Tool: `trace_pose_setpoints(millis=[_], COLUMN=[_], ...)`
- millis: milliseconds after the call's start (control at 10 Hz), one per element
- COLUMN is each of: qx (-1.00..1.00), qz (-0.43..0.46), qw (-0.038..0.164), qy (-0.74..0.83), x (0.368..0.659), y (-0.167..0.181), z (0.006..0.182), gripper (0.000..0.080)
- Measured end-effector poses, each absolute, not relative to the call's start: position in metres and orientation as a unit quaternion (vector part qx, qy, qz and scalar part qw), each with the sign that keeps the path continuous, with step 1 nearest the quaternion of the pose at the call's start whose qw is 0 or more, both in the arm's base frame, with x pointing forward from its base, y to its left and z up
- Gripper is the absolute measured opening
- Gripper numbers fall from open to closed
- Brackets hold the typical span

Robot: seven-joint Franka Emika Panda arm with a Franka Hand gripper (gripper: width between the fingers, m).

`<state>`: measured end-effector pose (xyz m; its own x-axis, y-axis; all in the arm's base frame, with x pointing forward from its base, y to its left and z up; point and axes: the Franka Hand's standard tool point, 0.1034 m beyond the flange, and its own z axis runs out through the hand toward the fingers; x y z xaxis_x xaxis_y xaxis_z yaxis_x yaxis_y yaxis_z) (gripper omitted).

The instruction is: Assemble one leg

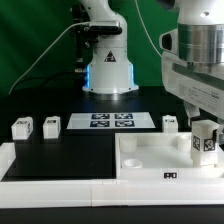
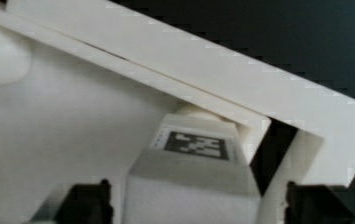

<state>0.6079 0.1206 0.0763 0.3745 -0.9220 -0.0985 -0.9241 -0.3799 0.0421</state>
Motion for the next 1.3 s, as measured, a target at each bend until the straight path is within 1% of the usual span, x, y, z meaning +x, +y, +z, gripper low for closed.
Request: trace_pose_setpoints(millis=[100,200,300,700,1200,1300], qx=[-0.829,-0.847,-0.882,-0.965,-0.999,-0.998], qz=[0.053,0.052,0.051,0.049,0.039,0.039], qw=[0.010,0.011,0.015,0.023,0.025,0.026], qy=[0.556,0.529,0.468,0.257,-0.008,-0.031], x=[0.6078,0.6079,0.6078,0.6067,0.6074,0.6076], y=[0.1212,0.1208,0.1207,0.1205,0.1169,0.1157], z=[0.0763,0.0763,0.0763,0.0756,0.0755,0.0755], gripper=[0.0503,0.0618,0.0640,0.0649,0.0649,0.0649])
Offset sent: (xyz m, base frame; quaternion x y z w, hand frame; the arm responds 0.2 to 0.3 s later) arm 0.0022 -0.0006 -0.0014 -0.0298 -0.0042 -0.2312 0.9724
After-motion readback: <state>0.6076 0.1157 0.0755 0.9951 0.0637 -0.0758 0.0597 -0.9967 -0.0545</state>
